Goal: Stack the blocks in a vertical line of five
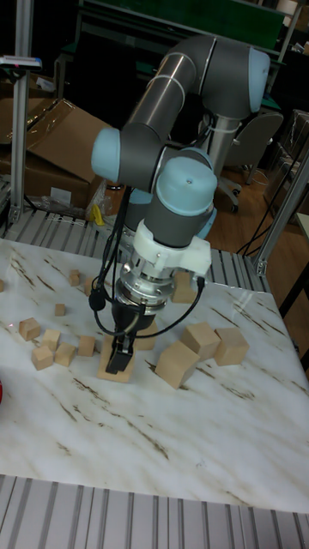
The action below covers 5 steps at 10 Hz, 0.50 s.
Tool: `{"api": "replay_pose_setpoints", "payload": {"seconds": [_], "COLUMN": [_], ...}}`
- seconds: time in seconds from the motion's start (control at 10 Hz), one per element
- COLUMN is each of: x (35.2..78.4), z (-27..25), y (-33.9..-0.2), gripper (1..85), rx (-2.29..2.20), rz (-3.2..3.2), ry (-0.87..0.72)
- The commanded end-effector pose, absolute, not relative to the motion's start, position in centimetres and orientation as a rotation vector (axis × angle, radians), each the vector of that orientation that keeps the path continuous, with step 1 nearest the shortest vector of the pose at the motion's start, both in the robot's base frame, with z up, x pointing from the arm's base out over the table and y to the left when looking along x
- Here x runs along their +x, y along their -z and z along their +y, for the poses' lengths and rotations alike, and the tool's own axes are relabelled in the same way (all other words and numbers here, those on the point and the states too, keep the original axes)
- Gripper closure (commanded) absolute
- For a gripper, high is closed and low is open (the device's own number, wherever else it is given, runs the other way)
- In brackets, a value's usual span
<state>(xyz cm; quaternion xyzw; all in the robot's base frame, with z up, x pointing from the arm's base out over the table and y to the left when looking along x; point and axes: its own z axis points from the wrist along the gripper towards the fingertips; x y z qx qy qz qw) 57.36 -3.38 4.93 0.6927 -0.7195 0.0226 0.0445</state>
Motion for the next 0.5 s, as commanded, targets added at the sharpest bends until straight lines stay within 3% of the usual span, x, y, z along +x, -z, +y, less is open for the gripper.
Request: {"api": "replay_pose_setpoints", "payload": {"seconds": [0.0,0.4], "x": [59.2,60.8], "z": [-3.8,-3.1], "y": [-4.2,-4.1], "gripper": [54.7,58.0], "rx": [2.095,2.071], "rz": [-2.235,-2.233], "ry": [-0.099,-0.173]}}
